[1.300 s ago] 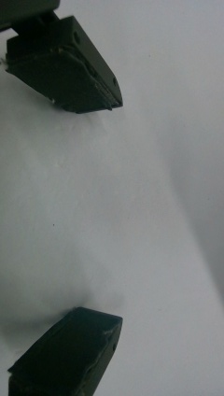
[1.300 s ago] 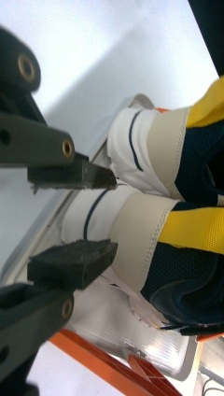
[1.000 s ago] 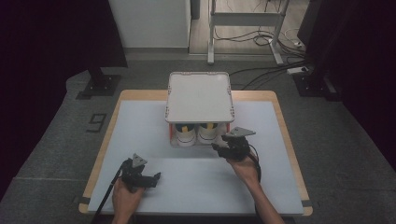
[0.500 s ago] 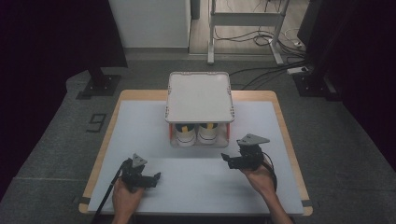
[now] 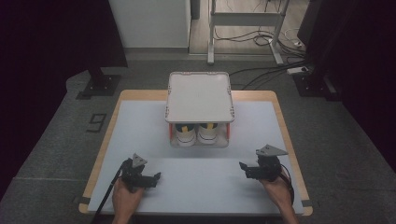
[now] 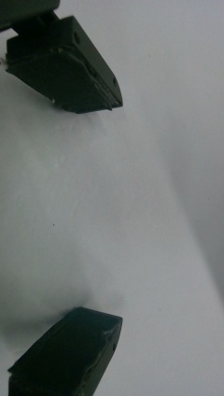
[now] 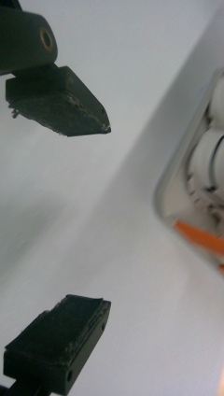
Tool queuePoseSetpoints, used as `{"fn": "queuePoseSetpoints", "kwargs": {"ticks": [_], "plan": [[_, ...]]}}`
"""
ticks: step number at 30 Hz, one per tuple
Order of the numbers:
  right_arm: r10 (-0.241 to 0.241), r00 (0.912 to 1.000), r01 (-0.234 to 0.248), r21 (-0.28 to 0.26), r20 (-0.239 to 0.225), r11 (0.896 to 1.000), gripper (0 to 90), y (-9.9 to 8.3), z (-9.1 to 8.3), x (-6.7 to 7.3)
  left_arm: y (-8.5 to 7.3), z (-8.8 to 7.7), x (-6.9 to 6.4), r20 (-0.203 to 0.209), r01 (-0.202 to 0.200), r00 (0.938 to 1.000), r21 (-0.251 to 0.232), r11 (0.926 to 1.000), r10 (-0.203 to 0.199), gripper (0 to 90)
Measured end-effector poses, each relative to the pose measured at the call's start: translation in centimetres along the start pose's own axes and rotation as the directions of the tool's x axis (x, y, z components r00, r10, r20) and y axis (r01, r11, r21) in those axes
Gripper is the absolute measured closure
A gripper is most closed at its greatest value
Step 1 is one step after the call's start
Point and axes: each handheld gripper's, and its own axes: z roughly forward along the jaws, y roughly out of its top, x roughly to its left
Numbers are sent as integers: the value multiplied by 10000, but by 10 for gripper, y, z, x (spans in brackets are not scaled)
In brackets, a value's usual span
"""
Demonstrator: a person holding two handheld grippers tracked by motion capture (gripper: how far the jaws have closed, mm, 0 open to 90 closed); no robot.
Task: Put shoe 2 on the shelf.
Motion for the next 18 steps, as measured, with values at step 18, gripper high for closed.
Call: {"fn": "queuePoseSetpoints", "kwargs": {"ticks": [18], "plan": [[455,9979,-499,1010,452,9936,52,-43,10,-21,0,0,0,-3,-9,10000,10,10000,9,4]]}}
